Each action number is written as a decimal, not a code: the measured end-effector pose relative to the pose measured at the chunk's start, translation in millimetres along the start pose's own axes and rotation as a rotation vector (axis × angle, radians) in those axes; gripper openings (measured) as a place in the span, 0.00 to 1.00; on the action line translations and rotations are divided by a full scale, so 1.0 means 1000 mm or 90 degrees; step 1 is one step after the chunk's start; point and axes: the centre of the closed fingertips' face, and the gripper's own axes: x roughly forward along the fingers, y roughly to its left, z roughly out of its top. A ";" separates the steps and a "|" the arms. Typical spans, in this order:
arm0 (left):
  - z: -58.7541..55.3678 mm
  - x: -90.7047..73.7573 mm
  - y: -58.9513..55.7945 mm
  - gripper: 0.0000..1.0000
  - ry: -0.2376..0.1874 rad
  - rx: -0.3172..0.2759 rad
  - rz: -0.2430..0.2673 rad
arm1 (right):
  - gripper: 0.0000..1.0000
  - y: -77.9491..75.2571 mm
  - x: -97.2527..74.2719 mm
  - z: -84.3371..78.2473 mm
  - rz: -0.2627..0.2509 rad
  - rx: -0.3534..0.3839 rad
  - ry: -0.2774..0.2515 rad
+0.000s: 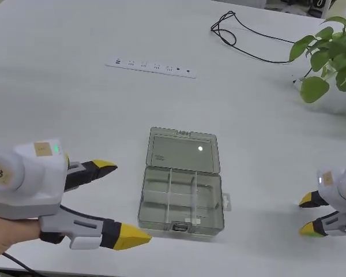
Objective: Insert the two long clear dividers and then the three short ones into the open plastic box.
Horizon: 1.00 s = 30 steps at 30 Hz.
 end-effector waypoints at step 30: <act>0.022 -0.005 -0.007 0.94 -0.024 0.008 -0.005 | 0.32 0.016 -0.065 0.090 -0.099 -0.036 -0.097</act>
